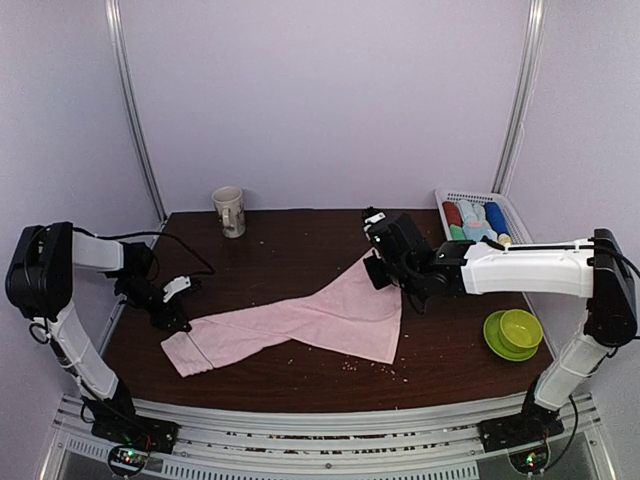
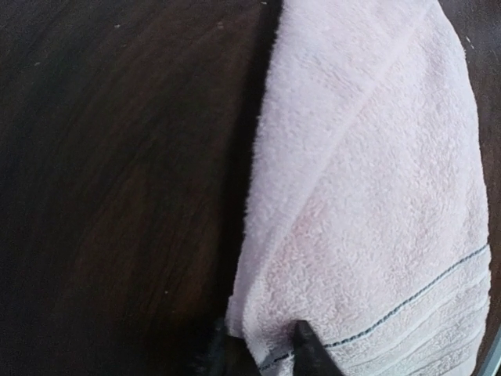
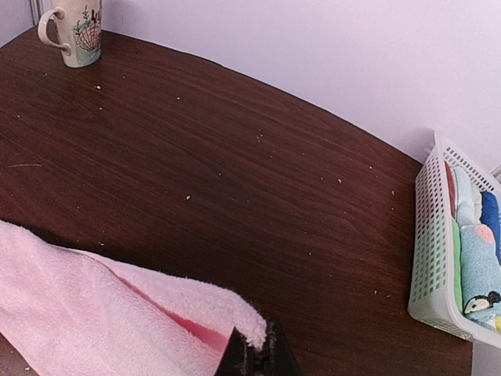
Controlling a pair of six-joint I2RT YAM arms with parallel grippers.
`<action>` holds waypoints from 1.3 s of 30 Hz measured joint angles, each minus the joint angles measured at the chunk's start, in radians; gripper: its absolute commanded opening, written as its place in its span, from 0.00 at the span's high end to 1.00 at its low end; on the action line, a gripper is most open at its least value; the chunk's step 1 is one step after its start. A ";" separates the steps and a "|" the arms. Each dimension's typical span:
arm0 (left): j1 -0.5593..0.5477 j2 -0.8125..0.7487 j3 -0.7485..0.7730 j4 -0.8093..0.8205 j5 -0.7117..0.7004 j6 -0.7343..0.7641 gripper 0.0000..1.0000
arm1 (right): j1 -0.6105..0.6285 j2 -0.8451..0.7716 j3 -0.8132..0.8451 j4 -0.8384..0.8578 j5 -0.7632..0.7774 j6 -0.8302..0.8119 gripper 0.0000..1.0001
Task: Roll the towels
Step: Pick up the towel from the center of the board.
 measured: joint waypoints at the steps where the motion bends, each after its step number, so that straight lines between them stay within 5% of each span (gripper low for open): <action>1: -0.005 0.003 0.001 -0.002 0.003 -0.004 1.00 | 0.000 0.000 0.000 0.000 0.000 0.000 1.00; 12: -0.018 0.008 0.101 -0.061 0.019 -0.076 1.00 | -0.052 0.000 0.000 0.000 -0.012 0.004 1.00; 22: -0.050 -0.173 0.303 -0.008 -0.004 -0.172 1.00 | -0.171 -0.001 0.039 0.012 -0.077 0.032 1.00; 23: -0.064 -0.211 0.294 -0.011 -0.008 -0.161 0.94 | -0.177 -0.004 0.039 0.017 -0.085 0.034 1.00; 25: -0.095 -0.281 0.259 -0.025 -0.009 -0.126 0.66 | -0.183 -0.015 0.036 0.027 -0.103 0.035 1.00; 31: -0.168 -0.407 0.058 -0.244 0.025 0.077 0.25 | -0.184 -0.078 -0.009 0.043 -0.132 0.049 1.00; 39: -0.167 -0.377 0.015 -0.232 0.002 0.034 0.14 | -0.185 -0.082 -0.029 0.042 -0.151 0.053 1.00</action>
